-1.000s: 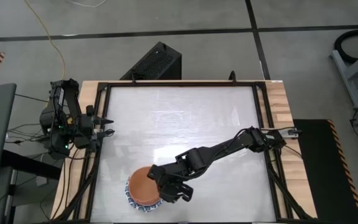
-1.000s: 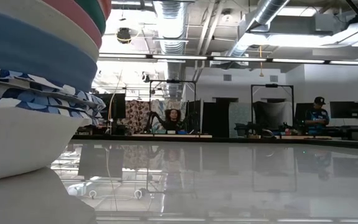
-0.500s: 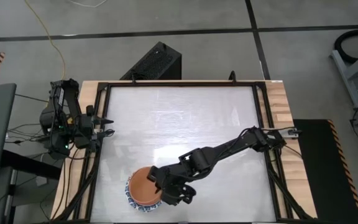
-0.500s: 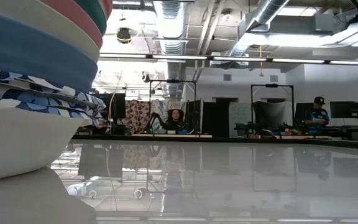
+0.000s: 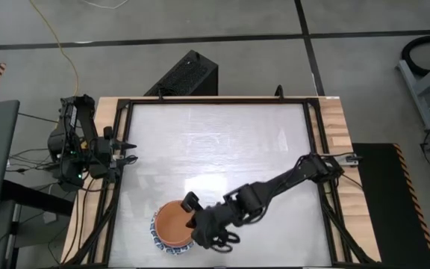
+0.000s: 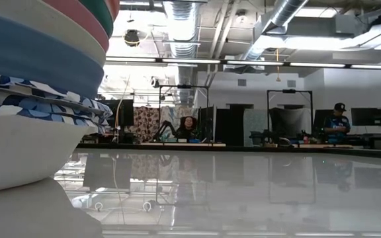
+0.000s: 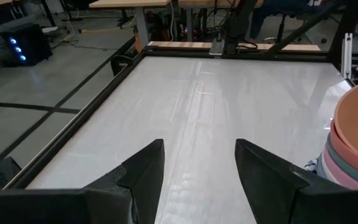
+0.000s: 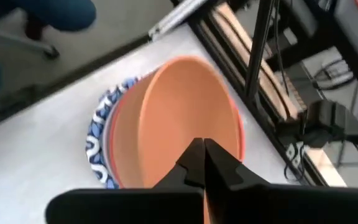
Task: Nest bowls inside each other
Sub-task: Stack the light orange bowl on top of the other orange bowl, then return to Home Position
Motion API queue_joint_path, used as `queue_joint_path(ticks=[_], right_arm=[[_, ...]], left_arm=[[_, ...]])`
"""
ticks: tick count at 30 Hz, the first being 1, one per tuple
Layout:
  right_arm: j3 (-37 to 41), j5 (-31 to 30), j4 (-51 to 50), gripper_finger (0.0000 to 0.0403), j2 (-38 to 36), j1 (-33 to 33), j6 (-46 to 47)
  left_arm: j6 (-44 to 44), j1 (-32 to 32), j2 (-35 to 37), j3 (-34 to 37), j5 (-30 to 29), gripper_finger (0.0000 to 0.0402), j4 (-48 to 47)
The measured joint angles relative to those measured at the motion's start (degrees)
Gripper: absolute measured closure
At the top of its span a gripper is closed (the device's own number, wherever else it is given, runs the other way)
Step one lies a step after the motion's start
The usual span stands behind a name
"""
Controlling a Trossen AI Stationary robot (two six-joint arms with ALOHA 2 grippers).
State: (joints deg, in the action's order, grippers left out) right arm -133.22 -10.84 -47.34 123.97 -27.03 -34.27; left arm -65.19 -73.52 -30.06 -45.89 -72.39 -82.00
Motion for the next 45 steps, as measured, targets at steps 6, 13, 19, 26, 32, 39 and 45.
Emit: queue_joint_path(ticks=[6, 13, 19, 26, 32, 39, 45], right_arm=[[3.9, -9.4, 2.8, 0.0396, 0.8, -3.0, 1.3], [4.2, -10.4, 3.6, 0.0396, 2.9, -3.3, 4.7], [4.1, -11.8, 4.7, 0.0396, 4.6, -2.4, 4.5], [4.2, -12.7, 6.6, 0.0396, 5.9, -2.1, 4.8], [4.1, -18.1, 6.5, 0.0396, 5.7, -3.6, 4.1], [0.5, -19.1, 4.0, 0.0396, 4.5, -5.7, 0.1], [-0.5, -17.2, -4.8, 0.0396, -2.0, -4.9, 4.2]], left_arm=[[0.0, 0.0, 0.0, 0.0, 0.0, 0.0214, 0.0], [-0.1, 0.0, 0.0, 0.0, 0.0, 0.0214, 0.0], [-0.2, 0.0, 0.0, 0.0, -0.1, 0.0214, 0.0], [-0.2, 0.0, 0.0, 0.0, 0.0, 0.0214, 0.0], [-0.2, 0.0, 0.0, 0.0, 0.0, 0.0214, 0.1], [-0.1, 0.0, 0.0, 0.0, -1.7, 0.0214, 4.2], [10.6, 0.0, 0.0, 0.0, -2.5, 0.0214, 16.0]])
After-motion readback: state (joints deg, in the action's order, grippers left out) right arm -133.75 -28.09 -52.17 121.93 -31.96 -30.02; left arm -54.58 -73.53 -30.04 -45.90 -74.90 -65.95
